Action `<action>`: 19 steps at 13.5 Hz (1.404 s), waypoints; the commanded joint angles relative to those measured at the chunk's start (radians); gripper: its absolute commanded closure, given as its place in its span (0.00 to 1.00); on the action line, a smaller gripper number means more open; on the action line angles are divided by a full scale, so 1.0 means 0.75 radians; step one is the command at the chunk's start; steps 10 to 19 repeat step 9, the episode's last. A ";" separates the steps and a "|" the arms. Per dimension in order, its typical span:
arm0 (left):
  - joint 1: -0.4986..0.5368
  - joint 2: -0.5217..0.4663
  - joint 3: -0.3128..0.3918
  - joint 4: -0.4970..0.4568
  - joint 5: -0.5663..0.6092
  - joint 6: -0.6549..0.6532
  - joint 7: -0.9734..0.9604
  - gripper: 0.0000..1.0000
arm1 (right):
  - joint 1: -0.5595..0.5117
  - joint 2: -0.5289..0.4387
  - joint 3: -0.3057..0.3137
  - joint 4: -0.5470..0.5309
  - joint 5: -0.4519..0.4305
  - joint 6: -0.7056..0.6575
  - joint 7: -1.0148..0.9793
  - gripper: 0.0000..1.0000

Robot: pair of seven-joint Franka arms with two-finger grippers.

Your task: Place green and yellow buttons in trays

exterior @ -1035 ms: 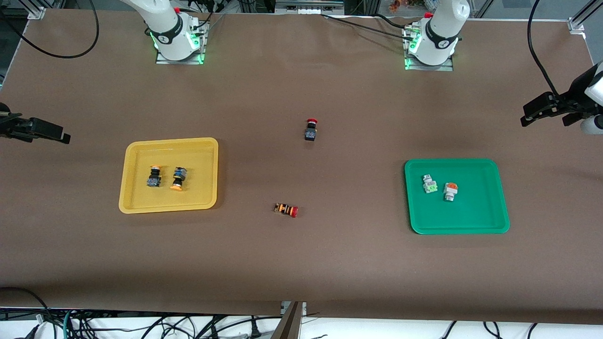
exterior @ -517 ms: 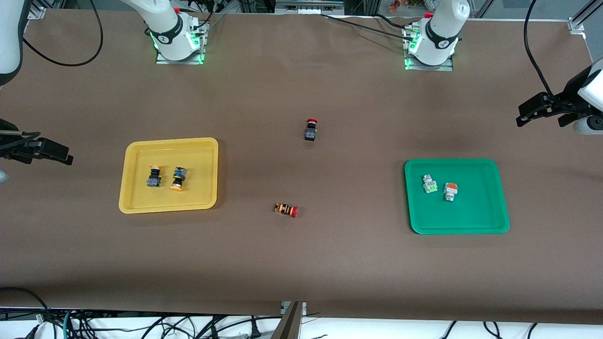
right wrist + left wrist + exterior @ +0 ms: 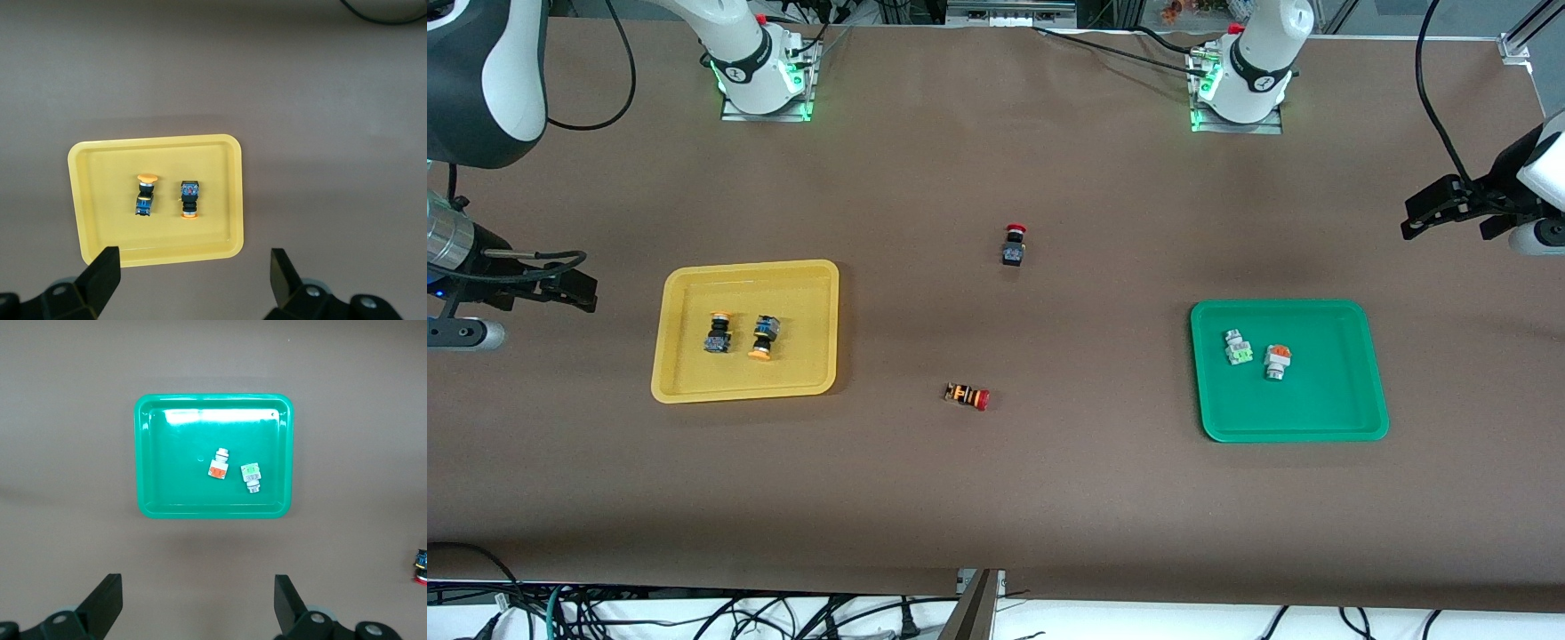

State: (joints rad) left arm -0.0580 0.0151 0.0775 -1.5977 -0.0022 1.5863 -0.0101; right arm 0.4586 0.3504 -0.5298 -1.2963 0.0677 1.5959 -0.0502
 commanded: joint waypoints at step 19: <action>-0.007 0.019 -0.001 0.036 0.017 -0.012 0.020 0.00 | -0.024 0.007 -0.016 0.004 0.133 -0.027 0.020 0.01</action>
